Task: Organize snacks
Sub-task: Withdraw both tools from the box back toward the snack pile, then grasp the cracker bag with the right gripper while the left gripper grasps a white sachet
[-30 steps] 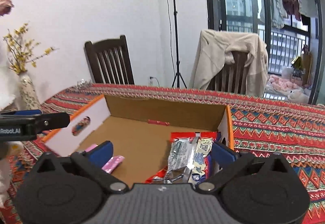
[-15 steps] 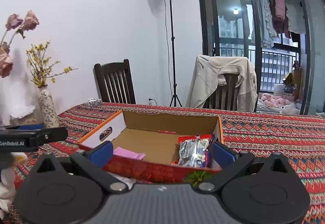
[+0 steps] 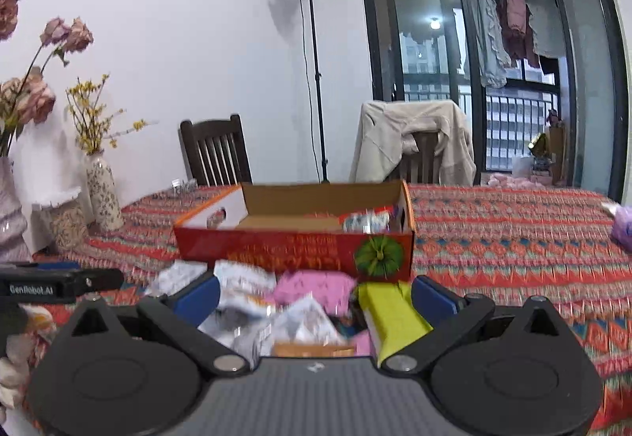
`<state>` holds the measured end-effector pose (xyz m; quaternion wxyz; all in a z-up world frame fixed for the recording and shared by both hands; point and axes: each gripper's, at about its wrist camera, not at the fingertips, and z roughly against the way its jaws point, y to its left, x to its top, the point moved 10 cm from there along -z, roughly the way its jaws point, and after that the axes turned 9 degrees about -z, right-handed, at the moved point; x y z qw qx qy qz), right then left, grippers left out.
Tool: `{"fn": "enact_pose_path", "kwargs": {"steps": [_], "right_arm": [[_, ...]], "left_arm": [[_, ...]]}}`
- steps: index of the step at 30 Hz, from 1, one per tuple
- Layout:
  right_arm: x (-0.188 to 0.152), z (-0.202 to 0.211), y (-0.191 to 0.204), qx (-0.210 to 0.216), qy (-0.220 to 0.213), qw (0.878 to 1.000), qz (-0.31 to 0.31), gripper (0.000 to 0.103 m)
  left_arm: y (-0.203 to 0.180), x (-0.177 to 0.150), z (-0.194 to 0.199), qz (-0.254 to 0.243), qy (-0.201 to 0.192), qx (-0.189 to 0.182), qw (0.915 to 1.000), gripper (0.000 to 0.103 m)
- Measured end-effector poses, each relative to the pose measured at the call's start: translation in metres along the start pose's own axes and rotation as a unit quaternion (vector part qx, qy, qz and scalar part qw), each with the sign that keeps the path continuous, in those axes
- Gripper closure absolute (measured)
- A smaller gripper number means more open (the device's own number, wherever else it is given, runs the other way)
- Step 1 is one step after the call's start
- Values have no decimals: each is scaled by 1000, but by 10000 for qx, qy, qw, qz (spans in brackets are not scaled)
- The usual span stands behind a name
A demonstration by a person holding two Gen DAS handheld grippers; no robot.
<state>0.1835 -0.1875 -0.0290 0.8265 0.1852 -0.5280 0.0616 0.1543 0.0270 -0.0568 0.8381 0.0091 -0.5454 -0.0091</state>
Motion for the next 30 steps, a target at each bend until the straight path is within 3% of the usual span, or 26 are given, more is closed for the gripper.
{"fn": "enact_pose_path", "kwargs": {"steps": [3,10,21,26,30], "right_arm": [[-20,2,0,-136,112,9998,107,5],[-45,-6,1,-252,395,9987,179,50],[-64,-29,0,-413,720,9965,128,56],[-62,-23,2,-312,575,9978,120,64],[-57,-16,-1,-317,395,9987,44,65]], "left_arm": [[-1,-8,-3,-146,-37,123,9998,0],[-10,-26,-24,-265,68,182,9995,0],[-16,-23,-17,-485,-285,258,9981,0],[-14,-23,-17,-438,-295,224,9984,0],[-13,-23,-17,-421,-295,219,9984,0]]}}
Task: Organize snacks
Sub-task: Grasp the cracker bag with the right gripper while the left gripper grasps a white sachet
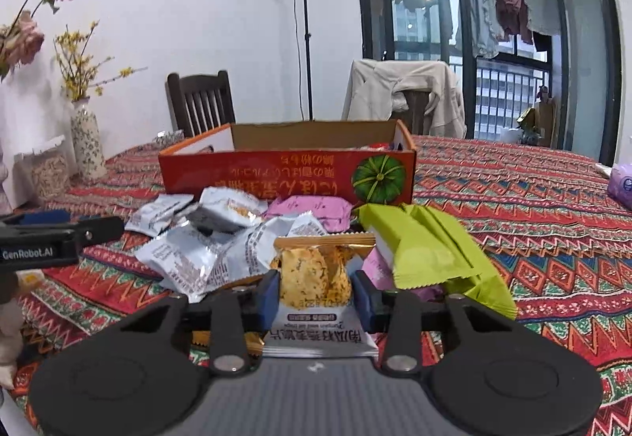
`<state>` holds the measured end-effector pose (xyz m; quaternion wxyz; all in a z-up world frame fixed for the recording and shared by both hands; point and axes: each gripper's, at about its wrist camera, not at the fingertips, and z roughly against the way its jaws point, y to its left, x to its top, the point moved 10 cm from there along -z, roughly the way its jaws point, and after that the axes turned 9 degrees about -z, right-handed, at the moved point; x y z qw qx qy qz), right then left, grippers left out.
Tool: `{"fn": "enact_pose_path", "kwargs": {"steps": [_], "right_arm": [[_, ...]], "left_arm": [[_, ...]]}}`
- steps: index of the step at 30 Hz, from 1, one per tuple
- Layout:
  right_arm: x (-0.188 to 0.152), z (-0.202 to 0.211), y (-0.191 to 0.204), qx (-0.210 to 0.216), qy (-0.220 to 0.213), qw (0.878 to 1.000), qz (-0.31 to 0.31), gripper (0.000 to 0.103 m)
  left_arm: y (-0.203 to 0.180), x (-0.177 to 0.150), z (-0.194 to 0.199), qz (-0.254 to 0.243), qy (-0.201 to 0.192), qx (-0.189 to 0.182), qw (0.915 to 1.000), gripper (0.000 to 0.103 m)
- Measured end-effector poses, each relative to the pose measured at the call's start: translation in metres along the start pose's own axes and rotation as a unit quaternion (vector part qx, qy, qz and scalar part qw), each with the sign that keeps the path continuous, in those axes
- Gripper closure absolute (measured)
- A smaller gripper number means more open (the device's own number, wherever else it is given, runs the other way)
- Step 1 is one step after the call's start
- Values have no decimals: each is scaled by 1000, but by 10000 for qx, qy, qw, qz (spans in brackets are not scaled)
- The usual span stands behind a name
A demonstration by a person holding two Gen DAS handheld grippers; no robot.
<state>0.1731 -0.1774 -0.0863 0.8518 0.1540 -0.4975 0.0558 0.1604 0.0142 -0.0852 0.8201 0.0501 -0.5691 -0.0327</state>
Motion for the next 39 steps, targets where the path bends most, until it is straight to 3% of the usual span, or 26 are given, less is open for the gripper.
{"fn": "enact_pose_path", "kwargs": {"steps": [5,12,16,22,36,38,39], "right_arm": [[6,7,-3,28,-150,9998,-87,65],[9,18,-3,148,-279,9994,-139,65],[12,21,-6,152,-345,9991,-194,65],[12,24,-10,171,-381,9988,-273,64],[7,22,-19,298,-335,9979,-456,64],[7,20,-20,288,-330,9979,-467,64],[7,19,-21,278,-325,9980,-473,64]], "left_arm": [[0,0,-2,-45,46,19,10000,0],[3,-3,-10,107,453,43,9989,0],[-15,6,-7,-80,456,-76,9989,0],[-47,6,-30,-348,980,-194,9944,0],[-91,-5,-49,-791,1267,-280,9884,0],[-93,-7,-51,-812,1319,-298,9875,6],[-94,-9,-53,-796,1377,-337,9867,14]]}}
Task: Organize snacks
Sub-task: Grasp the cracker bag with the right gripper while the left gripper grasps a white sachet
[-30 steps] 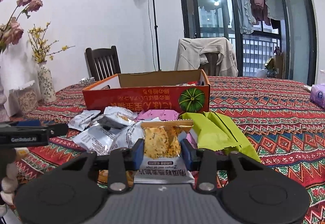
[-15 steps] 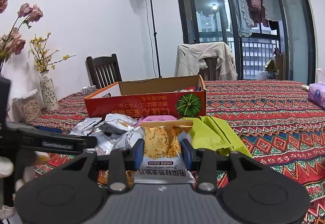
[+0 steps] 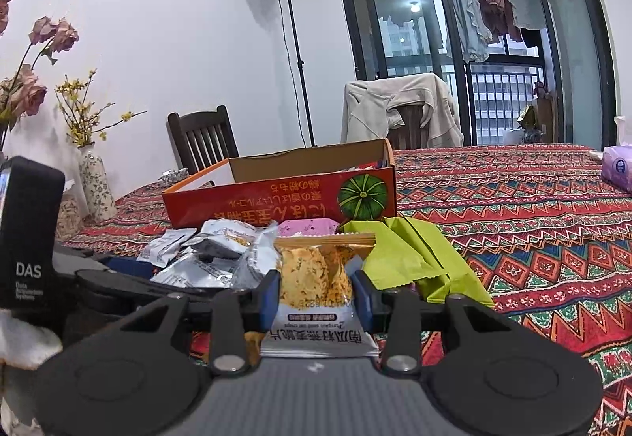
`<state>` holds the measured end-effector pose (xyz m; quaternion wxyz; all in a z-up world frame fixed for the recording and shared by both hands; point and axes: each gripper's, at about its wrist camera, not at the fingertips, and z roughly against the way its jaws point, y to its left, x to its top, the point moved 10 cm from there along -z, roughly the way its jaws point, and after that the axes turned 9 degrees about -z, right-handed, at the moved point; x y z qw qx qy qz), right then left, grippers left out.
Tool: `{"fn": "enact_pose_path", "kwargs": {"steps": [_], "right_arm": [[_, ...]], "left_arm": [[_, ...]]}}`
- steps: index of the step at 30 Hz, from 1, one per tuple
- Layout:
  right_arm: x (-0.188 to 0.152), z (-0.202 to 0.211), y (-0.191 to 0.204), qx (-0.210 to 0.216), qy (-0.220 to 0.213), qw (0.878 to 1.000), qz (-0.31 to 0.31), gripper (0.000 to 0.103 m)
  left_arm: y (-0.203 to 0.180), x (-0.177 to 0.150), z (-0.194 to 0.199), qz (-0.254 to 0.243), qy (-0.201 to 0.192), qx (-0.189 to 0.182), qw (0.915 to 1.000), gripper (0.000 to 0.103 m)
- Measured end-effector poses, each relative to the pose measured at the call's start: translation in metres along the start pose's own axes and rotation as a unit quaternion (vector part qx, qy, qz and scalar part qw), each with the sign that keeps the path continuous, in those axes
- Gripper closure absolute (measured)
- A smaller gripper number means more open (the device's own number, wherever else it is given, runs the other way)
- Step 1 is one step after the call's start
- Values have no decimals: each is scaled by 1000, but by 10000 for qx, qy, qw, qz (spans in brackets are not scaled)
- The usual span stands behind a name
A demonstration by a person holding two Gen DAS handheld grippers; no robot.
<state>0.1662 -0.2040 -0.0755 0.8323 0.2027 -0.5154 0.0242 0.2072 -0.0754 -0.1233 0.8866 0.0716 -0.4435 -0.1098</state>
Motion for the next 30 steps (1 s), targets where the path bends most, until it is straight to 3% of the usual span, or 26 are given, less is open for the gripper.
{"fn": "enact_pose_path", "kwargs": {"steps": [1,6,30], "right_arm": [[0,-1,-1,-10,6,10000,-6,64],[0,-4,-1,-6,23,10000,-38,64],[0,4,2,13,-6,10000,53,64]], "left_arm": [[0,-1,-2,30,55,-60,10000,22],[3,-3,0,307,12,-279,9991,30],[35,-9,50,451,-523,-121,9975,32]]}}
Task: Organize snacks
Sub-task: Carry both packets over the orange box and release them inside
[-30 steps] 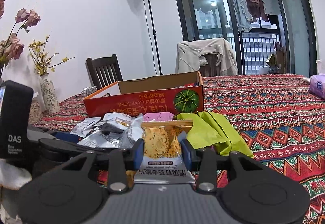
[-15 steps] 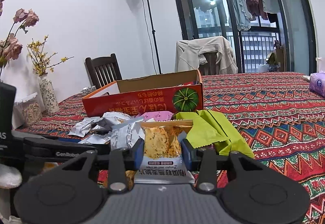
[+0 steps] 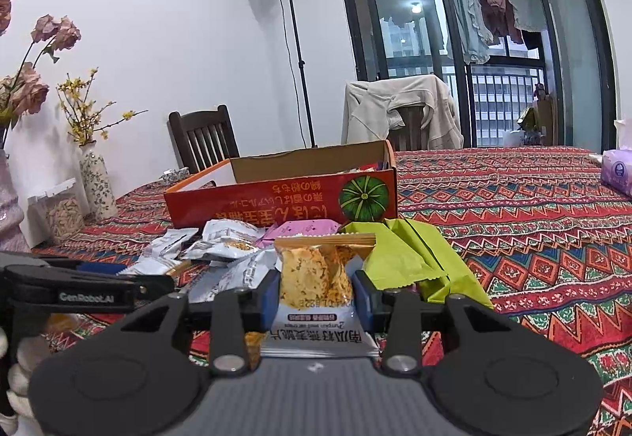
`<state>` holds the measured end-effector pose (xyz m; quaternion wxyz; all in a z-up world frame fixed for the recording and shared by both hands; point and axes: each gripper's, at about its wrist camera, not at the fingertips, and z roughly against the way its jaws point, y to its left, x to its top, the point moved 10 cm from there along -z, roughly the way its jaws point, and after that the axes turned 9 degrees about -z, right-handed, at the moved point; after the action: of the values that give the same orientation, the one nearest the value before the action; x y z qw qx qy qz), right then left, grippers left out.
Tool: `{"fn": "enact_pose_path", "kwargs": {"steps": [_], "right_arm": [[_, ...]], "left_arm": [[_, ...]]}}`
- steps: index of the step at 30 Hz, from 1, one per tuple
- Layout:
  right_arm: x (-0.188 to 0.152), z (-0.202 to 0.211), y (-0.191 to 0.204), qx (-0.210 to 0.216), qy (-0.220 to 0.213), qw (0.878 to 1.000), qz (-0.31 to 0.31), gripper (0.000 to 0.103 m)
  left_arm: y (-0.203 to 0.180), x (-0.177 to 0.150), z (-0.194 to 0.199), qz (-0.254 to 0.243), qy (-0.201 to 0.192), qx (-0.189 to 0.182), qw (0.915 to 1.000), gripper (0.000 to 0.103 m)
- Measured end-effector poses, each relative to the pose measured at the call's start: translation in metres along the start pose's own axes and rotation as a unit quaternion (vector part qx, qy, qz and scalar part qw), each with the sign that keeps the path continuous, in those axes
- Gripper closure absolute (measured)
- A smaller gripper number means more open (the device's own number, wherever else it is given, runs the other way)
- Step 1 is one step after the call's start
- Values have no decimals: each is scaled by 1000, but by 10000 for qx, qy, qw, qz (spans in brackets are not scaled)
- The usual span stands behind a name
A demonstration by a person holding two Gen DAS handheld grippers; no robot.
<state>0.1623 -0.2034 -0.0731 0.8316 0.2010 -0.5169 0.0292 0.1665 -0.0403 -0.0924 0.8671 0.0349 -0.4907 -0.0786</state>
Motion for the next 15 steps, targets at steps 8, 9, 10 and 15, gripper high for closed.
{"fn": "enact_pose_path", "kwargs": {"steps": [8,9,10,15], "right_arm": [[9,3,4,9,-98,9999,108,64],[11,4,5,10,-124,9998,124,64],[14,4,6,13,-146,9998,137,64],[29,-1,15,35,-286,9993,228,64]], "left_arm": [[15,18,15,183,-312,157,9992,32],[17,20,16,189,-341,170,9991,32],[18,24,17,197,-383,183,9989,32],[24,42,16,254,-528,236,9980,32]]}}
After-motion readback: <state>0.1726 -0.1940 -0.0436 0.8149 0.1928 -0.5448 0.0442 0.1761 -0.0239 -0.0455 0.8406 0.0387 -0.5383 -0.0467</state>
